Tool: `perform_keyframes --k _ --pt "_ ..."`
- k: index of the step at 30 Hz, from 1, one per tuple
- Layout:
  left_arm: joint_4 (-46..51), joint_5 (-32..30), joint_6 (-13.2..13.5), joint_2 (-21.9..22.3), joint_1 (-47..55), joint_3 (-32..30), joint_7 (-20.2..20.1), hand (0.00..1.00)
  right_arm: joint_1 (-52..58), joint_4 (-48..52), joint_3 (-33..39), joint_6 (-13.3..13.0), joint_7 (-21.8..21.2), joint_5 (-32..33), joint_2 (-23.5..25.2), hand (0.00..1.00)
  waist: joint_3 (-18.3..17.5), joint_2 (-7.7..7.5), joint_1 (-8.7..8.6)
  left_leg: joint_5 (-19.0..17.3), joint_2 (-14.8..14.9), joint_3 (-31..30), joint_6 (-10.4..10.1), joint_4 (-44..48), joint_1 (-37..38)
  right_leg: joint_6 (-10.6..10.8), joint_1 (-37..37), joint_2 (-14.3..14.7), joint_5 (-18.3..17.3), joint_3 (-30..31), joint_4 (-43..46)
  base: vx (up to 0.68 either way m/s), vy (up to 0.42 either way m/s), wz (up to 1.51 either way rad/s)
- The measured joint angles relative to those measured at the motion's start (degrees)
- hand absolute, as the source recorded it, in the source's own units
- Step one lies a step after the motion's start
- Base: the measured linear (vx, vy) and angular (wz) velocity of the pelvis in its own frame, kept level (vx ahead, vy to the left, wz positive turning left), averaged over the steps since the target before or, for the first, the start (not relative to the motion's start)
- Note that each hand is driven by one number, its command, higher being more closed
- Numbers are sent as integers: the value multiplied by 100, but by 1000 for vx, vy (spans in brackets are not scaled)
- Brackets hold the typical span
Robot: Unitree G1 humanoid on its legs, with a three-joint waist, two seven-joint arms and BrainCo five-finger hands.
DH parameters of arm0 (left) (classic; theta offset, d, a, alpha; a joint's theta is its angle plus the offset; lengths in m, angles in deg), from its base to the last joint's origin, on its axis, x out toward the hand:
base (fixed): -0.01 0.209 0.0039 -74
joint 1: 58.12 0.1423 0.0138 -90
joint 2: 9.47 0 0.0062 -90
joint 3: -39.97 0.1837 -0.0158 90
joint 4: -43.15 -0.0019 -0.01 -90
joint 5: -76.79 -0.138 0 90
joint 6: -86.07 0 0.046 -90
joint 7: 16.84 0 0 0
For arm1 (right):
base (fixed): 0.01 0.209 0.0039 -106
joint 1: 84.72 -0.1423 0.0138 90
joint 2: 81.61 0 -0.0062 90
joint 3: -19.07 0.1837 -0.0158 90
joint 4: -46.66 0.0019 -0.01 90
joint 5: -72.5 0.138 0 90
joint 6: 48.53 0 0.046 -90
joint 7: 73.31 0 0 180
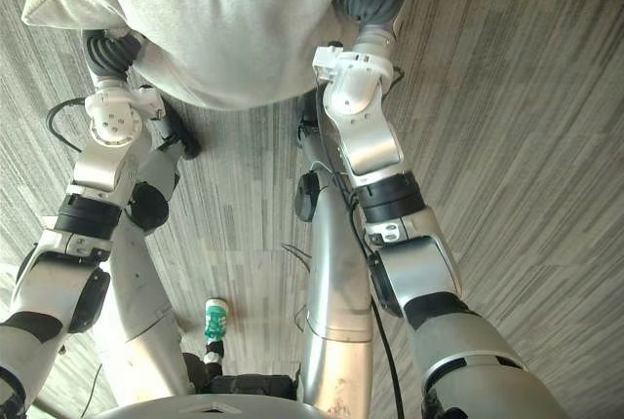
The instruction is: Pick up cushions and gather them together orderly.
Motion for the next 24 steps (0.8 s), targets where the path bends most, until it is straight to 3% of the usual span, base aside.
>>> perform_keyframes --k 6,7,8,13,15,17,19,24 --pt "1152 -122 10 829 1006 -34 55 100 1573 1211 679 -584 -35 7 813 100 -69 -11 -2 95 -178 -119 -124 -706 1556 -43 1680 -8 -62 -275 -591 -13 -61 11" --pt "1206 -125 31 890 1102 -12 56 100 1711 1230 696 -621 -34 7 858 100 -153 -21 1 85 -186 -134 -136 -719 1609 -42 1742 -11 -76 -286 -602 40 -46 12" --pt "1393 -160 135 1115 1580 81 57 100 2349 1289 698 -810 -39 8 1006 100 -804 -87 0 51 -210 -139 -147 -745 1603 -38 1740 -24 -150 -304 -618 73 -37 6" --pt "1836 -563 278 1322 2598 353 -34 100 4041 1774 681 -1307 -485 85 1235 100 -1020 -131 35 -254 -273 -219 -213 -754 2922 34 3204 -58 -391 -424 -776 120 -17 9" --pt "1918 -682 283 1320 3055 470 -116 100 4728 1773 642 -1368 -749 245 1300 100 -1261 -145 80 -404 -307 -218 -220 -726 3235 73 3549 -95 -494 -445 -813 156 54 9" --pt "1933 -803 283 1319 3428 510 -249 100 5185 1765 618 -1362 -988 367 1315 100 -1262 -144 141 -559 -324 -219 -231 -690 3700 121 4065 -113 -593 -456 -868 155 66 8" --pt "2035 -896 283 1308 4135 548 -442 100 5857 1767 495 -1364 -1316 540 1338 100 -1350 -145 158 -772 -371 -209 -253 -775 4499 214 4955 -130 -725 -489 -1096 151 64 12" --pt "2280 -895 329 1188 5101 574 -638 100 6509 1915 363 -1363 -1656 570 1448 100 -2097 -219 214 -861 -623 -127 -288 -1485 5581 304 6153 -172 -689 -616 -2015 163 44 14"
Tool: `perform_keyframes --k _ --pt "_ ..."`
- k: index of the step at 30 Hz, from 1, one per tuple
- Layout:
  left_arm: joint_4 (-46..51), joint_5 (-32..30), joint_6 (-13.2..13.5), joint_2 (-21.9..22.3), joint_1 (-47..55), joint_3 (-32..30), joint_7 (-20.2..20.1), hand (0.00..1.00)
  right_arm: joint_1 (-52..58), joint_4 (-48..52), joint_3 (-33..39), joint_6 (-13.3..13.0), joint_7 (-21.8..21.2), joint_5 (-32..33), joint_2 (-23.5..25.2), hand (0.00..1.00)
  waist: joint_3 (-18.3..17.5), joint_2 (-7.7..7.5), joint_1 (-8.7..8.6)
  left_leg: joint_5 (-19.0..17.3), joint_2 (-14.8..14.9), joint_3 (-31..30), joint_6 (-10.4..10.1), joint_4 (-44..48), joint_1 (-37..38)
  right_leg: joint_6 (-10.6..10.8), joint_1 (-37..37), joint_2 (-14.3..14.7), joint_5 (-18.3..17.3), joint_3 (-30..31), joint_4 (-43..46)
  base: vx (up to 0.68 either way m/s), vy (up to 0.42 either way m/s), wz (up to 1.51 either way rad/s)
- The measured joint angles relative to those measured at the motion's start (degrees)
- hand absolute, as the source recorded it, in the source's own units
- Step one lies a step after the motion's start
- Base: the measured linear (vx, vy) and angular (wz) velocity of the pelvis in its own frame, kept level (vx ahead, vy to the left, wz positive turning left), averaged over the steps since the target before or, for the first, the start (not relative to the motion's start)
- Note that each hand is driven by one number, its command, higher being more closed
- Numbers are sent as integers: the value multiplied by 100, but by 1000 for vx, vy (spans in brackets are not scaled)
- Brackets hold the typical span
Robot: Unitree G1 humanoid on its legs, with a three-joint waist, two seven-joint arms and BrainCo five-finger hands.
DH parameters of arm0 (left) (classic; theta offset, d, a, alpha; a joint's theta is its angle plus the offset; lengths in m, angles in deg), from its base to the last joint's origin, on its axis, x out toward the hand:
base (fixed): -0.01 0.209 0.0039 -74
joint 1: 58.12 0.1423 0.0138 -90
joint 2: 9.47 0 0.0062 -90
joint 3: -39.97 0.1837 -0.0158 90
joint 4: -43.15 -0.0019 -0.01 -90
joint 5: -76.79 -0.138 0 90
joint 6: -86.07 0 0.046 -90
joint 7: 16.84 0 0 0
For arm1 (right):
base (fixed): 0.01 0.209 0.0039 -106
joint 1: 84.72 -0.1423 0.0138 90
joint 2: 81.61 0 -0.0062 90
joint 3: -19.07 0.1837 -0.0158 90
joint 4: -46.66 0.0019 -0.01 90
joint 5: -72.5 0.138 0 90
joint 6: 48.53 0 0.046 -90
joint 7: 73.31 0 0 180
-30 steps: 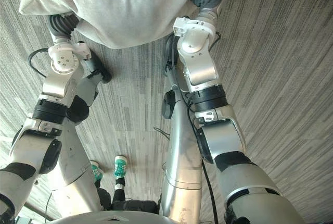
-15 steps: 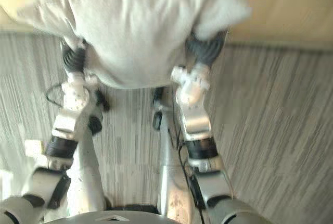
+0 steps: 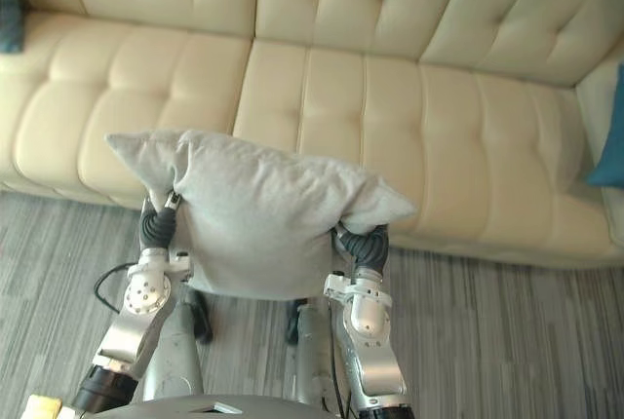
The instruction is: Pick up cushions and gather them together orderly.
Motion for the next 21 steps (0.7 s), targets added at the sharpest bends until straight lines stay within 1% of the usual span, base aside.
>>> perform_keyframes --k 1,2,3,5,7,9,11,13,15,16,17,18,19,20,21 --pt "15 0 44 2 74 1 -10 100 6 6 0 0 -27 -11 6 100 -75 -10 18 6 -55 -10 -7 -118 141 2 143 2 36 0 -147 191 30 1" --pt "20 0 114 1 233 -19 -26 100 -6 -2 0 0 -133 -66 0 100 -259 -14 44 76 -132 -17 -40 -368 415 6 472 28 202 -4 -532 233 34 -2" --pt "19 0 165 2 349 -65 -49 100 -34 -39 -4 -8 -204 -120 -13 100 -454 -11 51 131 -166 -21 -6 -500 576 83 720 59 368 -23 -890 236 39 -3" --pt "8 0 174 5 393 -113 -67 100 -222 -271 -4 -10 -244 -214 -56 100 -629 -18 33 178 -216 -111 11 -621 666 113 939 117 569 -34 -1277 190 33 -5" --pt "-32 0 174 5 407 -137 -69 100 -478 -616 -3 6 -251 -340 -114 100 -672 -23 24 183 -336 -283 12 -843 900 149 1363 150 862 -27 -1827 176 36 -6" --pt "-33 0 173 4 459 -143 -112 100 -495 -735 -5 35 -275 -345 -145 100 -674 -27 27 183 -410 -284 13 -986 1093 146 1590 135 1002 -7 -2061 102 58 2" --pt "-31 0 172 4 546 -156 -123 100 -496 -800 -9 37 -365 -381 -185 100 -684 -41 31 180 -481 -296 18 -1060 1236 136 1705 79 1021 15 -2093 51 64 3" --pt "-30 -2 172 12 658 -156 -151 100 -503 -907 -16 37 -366 -508 -190 100 -729 -38 36 132 -529 -329 53 -1060 1256 135 1677 31 1021 21 -1980 11 62 -1" --pt "-32 -2 172 16 773 -156 -155 100 -493 -957 -46 49 -372 -556 -196 100 -724 -35 56 -43 -524 -353 104 -899 1242 94 1537 -47 988 30 -1603 -56 111 -7" --pt "-42 -2 171 25 852 -155 -193 100 -458 -976 -53 52 -373 -562 -204 100 -696 -16 52 -236 -523 -401 165 -746 1239 3 1352 -113 922 28 -1024 -117 175 -1" --pt "-47 -4 170 24 881 -155 -226 100 -431 -984 -53 52 -373 -565 -204 100 -677 -8 45 -293 -531 -432 182 -689 1237 -2 1252 -156 917 29 -698 -160 198 25" --pt "-46 -10 169 -9 913 -163 -273 100 -376 -987 -63 50 -374 -571 -198 100 -588 -25 -10 -405 -587 -536 268 -523 1259 -40 965 -291 942 49 168 -127 153 35" --pt "-46 -19 169 -28 928 -189 -278 100 -368 -1015 -104 50 -374 -572 -194 100 -561 -71 -20 -451 -658 -584 315 -437 1252 -115 799 -381 993 118 558 -111 136 40" --pt "-44 -80 146 -49 952 -283 -286 100 -387 -1107 -191 48 -377 -572 -189 100 -521 -119 -7 -494 -738 -620 400 -413 1249 -309 612 -465 1127 247 954 -75 109 26" --pt "-42 -113 143 -76 953 -360 -292 100 -395 -1151 -244 49 -389 -572 -188 100 -467 -140 -10 -482 -801 -675 477 -460 1253 -554 438 -488 1259 321 1215 -59 70 38"
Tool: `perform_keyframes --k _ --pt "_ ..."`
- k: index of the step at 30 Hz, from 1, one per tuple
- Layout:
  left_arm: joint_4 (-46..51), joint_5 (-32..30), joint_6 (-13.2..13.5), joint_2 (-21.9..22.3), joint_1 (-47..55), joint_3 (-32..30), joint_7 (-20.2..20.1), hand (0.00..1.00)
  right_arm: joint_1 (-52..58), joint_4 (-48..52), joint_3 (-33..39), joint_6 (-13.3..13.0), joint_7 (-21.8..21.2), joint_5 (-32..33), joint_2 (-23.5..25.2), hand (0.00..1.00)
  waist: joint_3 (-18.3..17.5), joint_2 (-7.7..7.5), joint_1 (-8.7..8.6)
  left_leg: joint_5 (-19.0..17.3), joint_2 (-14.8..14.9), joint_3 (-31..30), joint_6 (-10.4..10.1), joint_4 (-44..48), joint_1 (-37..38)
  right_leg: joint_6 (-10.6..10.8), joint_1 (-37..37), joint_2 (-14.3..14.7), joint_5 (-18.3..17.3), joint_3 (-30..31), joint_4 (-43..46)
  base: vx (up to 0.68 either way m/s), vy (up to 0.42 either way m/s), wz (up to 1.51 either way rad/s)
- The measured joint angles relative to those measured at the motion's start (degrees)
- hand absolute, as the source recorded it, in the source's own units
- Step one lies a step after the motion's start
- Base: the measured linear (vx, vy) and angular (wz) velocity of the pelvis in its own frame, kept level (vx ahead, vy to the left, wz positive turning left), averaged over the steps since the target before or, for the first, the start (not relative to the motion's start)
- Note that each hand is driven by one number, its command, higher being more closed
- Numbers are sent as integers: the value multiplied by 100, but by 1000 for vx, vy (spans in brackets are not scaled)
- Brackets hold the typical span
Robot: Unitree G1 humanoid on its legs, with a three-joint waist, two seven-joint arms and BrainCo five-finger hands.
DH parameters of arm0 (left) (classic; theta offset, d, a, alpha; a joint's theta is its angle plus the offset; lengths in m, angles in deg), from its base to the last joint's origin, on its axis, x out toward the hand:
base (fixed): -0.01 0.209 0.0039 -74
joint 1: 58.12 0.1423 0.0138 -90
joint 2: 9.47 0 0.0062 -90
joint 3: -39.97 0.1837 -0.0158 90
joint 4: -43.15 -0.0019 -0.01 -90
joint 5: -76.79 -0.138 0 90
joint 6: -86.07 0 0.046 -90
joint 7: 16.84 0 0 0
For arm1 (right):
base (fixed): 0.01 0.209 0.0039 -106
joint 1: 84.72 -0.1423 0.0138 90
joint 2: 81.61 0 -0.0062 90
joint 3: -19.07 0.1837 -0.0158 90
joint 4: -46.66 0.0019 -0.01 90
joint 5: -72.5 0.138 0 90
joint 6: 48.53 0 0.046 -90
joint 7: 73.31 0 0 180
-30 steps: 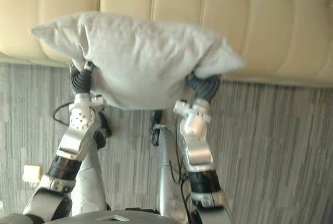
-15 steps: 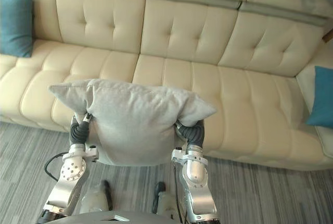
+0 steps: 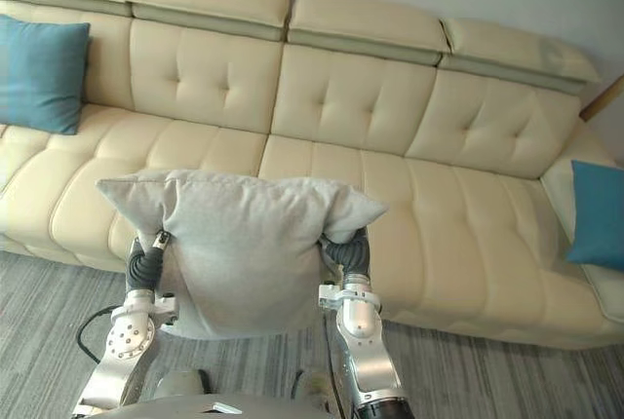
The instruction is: Pick up cushions and gather them together orderly.
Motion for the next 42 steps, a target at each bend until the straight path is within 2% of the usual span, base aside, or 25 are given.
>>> perform_keyframes --k 1,2,3,4,6,7,8,9,10,11,12,14,16,17,20,22,24,25,26,27,30,32,36,38,42 --pt "-1 -6 -3 -73 2 -94 0 100 0 -83 -98 0 -51 0 40 100 12 -34 -30 59 -53 -182 103 -139 -28 66 -181 93 -375 31 87 11 36 65" --pt "-3 -6 -4 -177 1 -165 1 100 -13 -173 -146 -1 -113 -1 46 100 18 -55 -28 143 -97 -378 233 -514 -42 313 -184 386 -784 -25 -488 65 -11 77" --pt "-3 -7 -3 -226 0 -187 1 100 -38 -199 -141 1 -181 -3 41 100 24 -83 -22 200 -177 -490 325 -896 0 379 -149 572 -850 -47 -1146 110 -32 61" --pt "-2 -6 -3 -246 -1 -199 1 100 -64 -199 -140 1 -203 -5 37 100 23 -107 -23 217 -240 -526 351 -1066 18 395 -153 634 -845 -69 -1492 149 -43 45" --pt "-16 -9 -5 -264 -131 -204 12 100 -272 -185 -97 1 -216 -6 8 100 241 -172 -53 504 -439 -605 340 -1516 230 703 -140 849 -313 28 -2951 202 -102 36" --pt "-34 -14 -6 -286 -177 -180 10 100 -264 -174 -79 1 -214 -4 15 100 317 -221 -103 504 -579 -647 341 -1547 319 744 -151 755 -201 140 -3125 204 -183 75" --pt "-38 -91 -10 -311 -188 -57 -28 100 -91 -142 24 1 -218 8 8 100 320 -316 -267 450 -840 -858 249 -1307 373 656 -151 536 -211 328 -3098 166 -168 86" --pt "-41 -118 -10 -287 -193 5 -37 100 -12 -124 60 3 -217 13 2 100 326 -295 -305 381 -863 -961 133 -1166 381 526 -164 533 -8 364 -2910 245 -237 105" --pt "-39 -131 -9 -195 -181 146 -40 100 201 -23 137 31 -217 14 -56 100 305 -102 -377 143 -736 -1244 -124 -875 380 406 -222 648 -95 253 -2355 213 -184 55" --pt "-32 -136 -9 -160 -161 155 -51 100 286 70 140 72 -218 13 -95 100 269 -40 -368 85 -648 -1276 -181 -859 377 386 -239 697 -248 144 -2255 404 -257 50" --pt "89 -156 -2 -63 -57 152 -91 100 561 498 135 107 -232 13 -140 100 174 116 -345 -68 -364 -1343 -418 -551 270 313 -187 906 -462 -92 -2293 380 -218 17" --pt "164 -150 -2 110 -10 152 -114 100 766 1017 142 109 -224 15 -217 100 138 190 -343 -131 -107 -1325 -787 1021 -82 131 -22 1210 -581 -232 -2323 517 -231 4" --pt "170 -106 -2 278 37 154 -166 100 928 1357 219 109 -210 18 -264 100 124 217 -346 211 254 -876 -734 1932 -287 -55 272 1423 -642 -298 -2327 492 -154 -16" --pt "171 -107 -2 367 36 184 -236 100 953 1521 297 106 -187 17 -266 100 118 214 -275 445 509 -436 -573 2548 -517 -156 481 1439 -711 -216 -2385 324 -25 -33" --pt "236 -107 3 436 5 258 -269 100 967 1612 415 106 -175 20 -255 100 106 225 -192 119 706 183 -260 2650 -717 -161 859 1309 -716 11 -2683 286 40 -26" --pt "245 -109 3 456 3 254 -287 100 975 1607 431 108 -176 17 -245 100 91 249 -104 -98 672 161 -256 1940 -820 -139 1048 1157 -729 170 -2797 258 188 -18" --pt "256 -110 3 461 47 249 -355 100 950 1549 463 110 -184 15 -230 100 85 258 30 -100 454 -261 -357 955 -846 -62 1200 984 -754 348 -2872 217 300 -35" --pt "280 -110 3 463 105 250 -365 100 952 1417 470 106 -192 14 -232 100 44 299 105 79 333 -584 -473 132 -748 74 1233 900 -769 482 -2867 140 352 -63" --pt "308 -110 3 470 178 264 -368 100 945 1338 480 112 -195 13 -247 100 -39 414 157 626 361 -712 -423 -585 -628 354 1243 904 -833 626 -2867 152 392 -79" --pt "334 -109 8 455 238 254 -382 100 948 1279 477 101 -212 8 -256 100 -104 475 166 1028 413 -739 -756 -713 -623 589 1243 927 -941 741 -2877 153 380 -74" --pt "317 -106 -11 218 282 248 -406 100 1120 1129 465 224 -254 4 222 100 -284 108 91 839 91 -97 -438 -474 -536 780 1080 480 -736 1125 -2893 123 339 -58" --pt "316 -95 -10 82 315 246 -440 100 1057 1113 464 230 -340 4 256 100 -306 62 79 692 82 329 -342 -456 -339 876 1008 416 -458 1497 -2974 9 291 -103" --pt "125 -95 12 -30 274 244 -473 100 762 585 468 223 -355 -1 231 100 -433 -148 12 389 114 878 -356 -305 -317 932 806 365 -415 1947 -3219 -78 103 -93" --pt "-122 -96 2 -76 288 251 -499 100 637 197 464 230 -389 -1 209 100 -460 -187 -118 381 96 985 -368 -320 -344 974 667 357 -404 2139 -3340 -99 4 -66" --pt "-222 -108 -9 -80 297 285 -629 100 629 11 452 269 -437 -110 -11 100 -429 -125 -229 393 79 820 -368 -321 -437 1052 549 457 -271 2284 -3450 -25 -36 -29"
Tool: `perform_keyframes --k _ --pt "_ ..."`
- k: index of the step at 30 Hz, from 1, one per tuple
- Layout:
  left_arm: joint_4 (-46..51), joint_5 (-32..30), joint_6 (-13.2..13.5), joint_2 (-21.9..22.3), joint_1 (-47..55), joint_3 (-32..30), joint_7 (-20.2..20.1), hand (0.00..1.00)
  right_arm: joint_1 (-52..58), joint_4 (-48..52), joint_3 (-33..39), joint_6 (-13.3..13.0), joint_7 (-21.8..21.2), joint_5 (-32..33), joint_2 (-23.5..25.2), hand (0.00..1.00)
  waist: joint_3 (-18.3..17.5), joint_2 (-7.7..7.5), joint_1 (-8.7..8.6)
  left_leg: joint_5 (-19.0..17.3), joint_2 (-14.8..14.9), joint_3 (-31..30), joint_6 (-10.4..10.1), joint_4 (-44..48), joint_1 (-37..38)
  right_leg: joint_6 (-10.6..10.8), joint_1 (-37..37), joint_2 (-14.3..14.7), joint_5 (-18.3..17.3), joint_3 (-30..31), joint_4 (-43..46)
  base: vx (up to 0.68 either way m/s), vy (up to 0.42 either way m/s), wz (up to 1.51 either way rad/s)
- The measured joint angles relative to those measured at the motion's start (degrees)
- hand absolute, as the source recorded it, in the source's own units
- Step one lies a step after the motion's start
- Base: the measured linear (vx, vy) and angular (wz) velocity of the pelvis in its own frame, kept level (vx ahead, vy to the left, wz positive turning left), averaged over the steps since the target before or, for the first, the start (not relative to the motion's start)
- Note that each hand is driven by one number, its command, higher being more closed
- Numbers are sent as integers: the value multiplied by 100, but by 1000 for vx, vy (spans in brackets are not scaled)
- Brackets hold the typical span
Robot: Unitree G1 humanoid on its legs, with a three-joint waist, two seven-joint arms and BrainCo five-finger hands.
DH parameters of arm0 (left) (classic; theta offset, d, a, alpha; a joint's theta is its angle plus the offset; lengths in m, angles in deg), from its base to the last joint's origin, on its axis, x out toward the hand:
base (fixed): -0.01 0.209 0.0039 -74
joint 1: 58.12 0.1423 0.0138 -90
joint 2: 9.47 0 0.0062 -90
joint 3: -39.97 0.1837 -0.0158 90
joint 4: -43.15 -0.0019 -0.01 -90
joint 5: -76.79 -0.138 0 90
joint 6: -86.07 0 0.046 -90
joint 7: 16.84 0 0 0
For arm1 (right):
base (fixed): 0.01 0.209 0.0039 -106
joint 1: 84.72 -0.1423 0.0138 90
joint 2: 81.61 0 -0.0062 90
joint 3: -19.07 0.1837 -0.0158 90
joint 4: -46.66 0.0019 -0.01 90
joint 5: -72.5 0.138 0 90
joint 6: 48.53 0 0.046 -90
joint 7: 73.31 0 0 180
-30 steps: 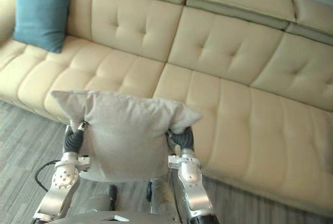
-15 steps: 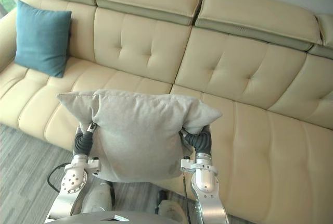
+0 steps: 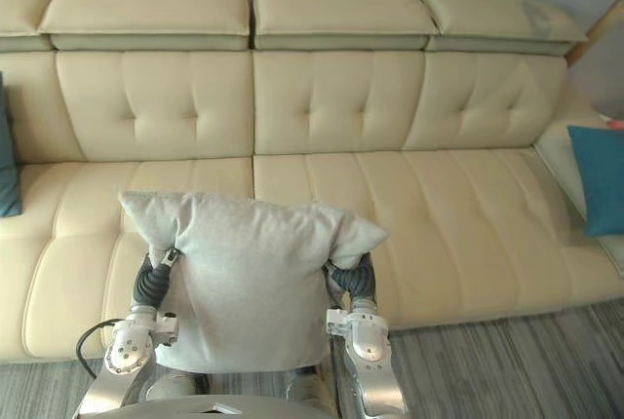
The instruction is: Pick up cushions and gather them together orderly.
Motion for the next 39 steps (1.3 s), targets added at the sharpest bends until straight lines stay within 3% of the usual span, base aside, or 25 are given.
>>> perform_keyframes --k 4,7,10,12,16,21,24,30,31,32,39 --pt "0 -59 0 -72 -191 0 50 100 -328 0 2 7 100 -307 -11 100 41 76 -56 58 -13 -32 52 -41 -94 -6 -84 24 102 57 -96 5 -28 -7" --pt "-11 -123 -1 -145 -849 -13 397 100 -953 -73 -107 8 439 -536 -106 100 129 173 -77 222 -81 -135 93 -108 -383 -6 -292 -17 286 7 -194 -22 -16 17" --pt "-265 -251 0 -268 -2005 -14 910 100 -2027 -444 -162 63 919 -715 -253 100 488 265 -21 377 -88 -229 124 -83 -662 -51 -488 -19 472 -99 -235 -95 -24 16" --pt "-547 -335 -2 -344 -3252 -35 1408 100 -3106 -586 -129 90 1449 -776 -261 100 728 344 -1 487 -59 -336 171 110 -1298 -32 -976 4 635 -200 -209 -207 -40 17" --pt "-1281 -357 -10 -771 -5111 -16 1829 100 -4722 -1065 185 219 2078 -778 -340 100 1129 346 45 627 -34 -469 224 227 -1846 -27 -1472 62 705 -248 -24 -174 -40 11" --pt "-2379 -340 -4 -1448 -8057 -141 1952 100 -7593 -2007 752 340 2534 -771 -796 100 1858 366 126 1077 -48 -584 238 173 -2697 83 -2305 80 1034 -296 -5 -160 -26 10" --pt "-3217 -245 2 -1479 -9411 -253 1882 100 -8763 -2545 1039 422 2638 -656 -968 100 1963 390 119 1262 -9 -683 226 196 -3382 132 -2902 108 1182 -424 -3 -126 -20 12" --pt "-3603 -70 -34 -1074 -9855 -553 1847 100 -9202 -2552 1155 635 2869 -488 -1083 100 2064 412 260 1375 68 -779 173 149 -3915 129 -3365 168 1237 -618 12 -39 -24 6" --pt "-3610 10 -43 -1005 -9861 -619 1846 100 -9288 -2553 1148 679 2900 -486 -1116 0 2064 412 308 1433 65 -783 123 69 -3980 119 -3463 166 1231 -680 52 1 -48 11" --pt "-3611 39 -43 -931 -9887 -730 1856 0 -9447 -2555 1151 705 2919 -467 -1125 0 2064 411 336 1524 57 -796 98 -48 -4071 82 -3627 166 1207 -740 140 5 -41 13" --pt "-3701 360 -29 -655 -9903 -995 1895 0 -9761 -2555 1215 716 3091 -190 -1356 0 2068 404 428 2027 51 -979 -58 -655 -4356 -35 -4117 186 1113 -1058 383 11 -51 19"
